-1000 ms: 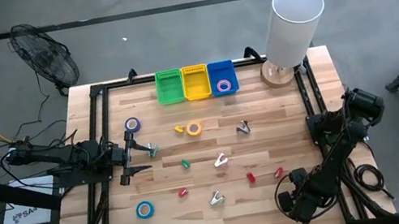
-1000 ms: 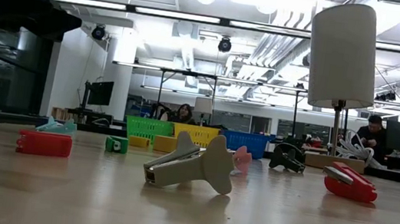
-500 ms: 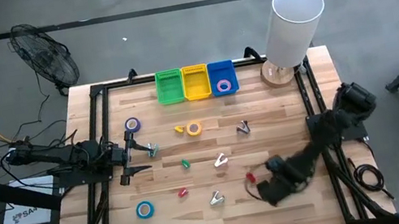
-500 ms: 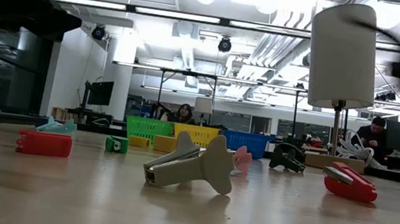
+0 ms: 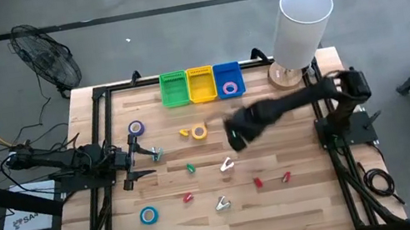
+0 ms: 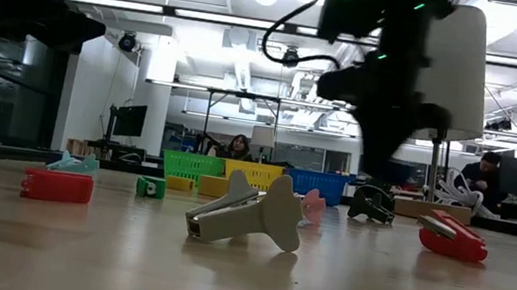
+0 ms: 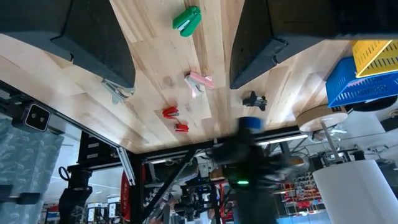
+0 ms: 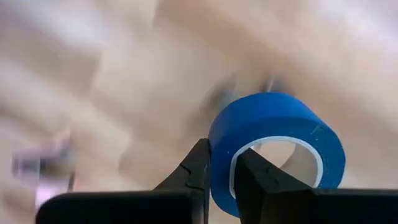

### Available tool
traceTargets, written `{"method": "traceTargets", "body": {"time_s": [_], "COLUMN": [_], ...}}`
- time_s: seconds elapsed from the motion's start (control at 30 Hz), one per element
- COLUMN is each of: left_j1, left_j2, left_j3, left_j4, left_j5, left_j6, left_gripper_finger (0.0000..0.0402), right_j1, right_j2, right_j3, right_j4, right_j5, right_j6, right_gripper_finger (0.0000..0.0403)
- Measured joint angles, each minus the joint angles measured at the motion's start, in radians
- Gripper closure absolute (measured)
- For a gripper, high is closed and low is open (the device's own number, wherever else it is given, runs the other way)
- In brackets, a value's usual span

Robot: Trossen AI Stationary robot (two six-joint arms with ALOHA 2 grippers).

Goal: Pick and place Stapler, Stapler remover, tape
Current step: Put the blue tape into the blue bin

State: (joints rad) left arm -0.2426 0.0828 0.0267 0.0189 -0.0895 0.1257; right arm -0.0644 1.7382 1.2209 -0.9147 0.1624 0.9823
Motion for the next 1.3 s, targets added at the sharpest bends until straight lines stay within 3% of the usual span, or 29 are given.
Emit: {"method": "traceTargets", "body": {"time_s": [0.37,0.6,1.0,1.3], "left_j1": [0.0,0.0,0.0,0.0], "left_j2": [0.0,0.0,0.0,0.0], "left_j3": [0.0,0.0,0.0,0.0], "left_j4": [0.0,0.0,0.0,0.0], "left_j5": [0.0,0.0,0.0,0.0], "left_j6": [0.0,0.0,0.0,0.0], "left_gripper_finger": [0.0143,0.0143,0.0143,0.0143], "right_j1": [-0.344,-0.471,-0.608,-0.63], "right_j2": [0.001,0.06,0.163,0.207], "right_j3": [0.072,0.073,0.073,0.073], "right_j4": [0.288,0.453,0.606,0.645], "right_j5": [0.069,0.003,-0.1,-0.174], "right_j6": [-0.307,-0.411,-0.493,-0.49], "right_gripper_finger": [0.0371,0.0371,0.0368,0.0364]}}
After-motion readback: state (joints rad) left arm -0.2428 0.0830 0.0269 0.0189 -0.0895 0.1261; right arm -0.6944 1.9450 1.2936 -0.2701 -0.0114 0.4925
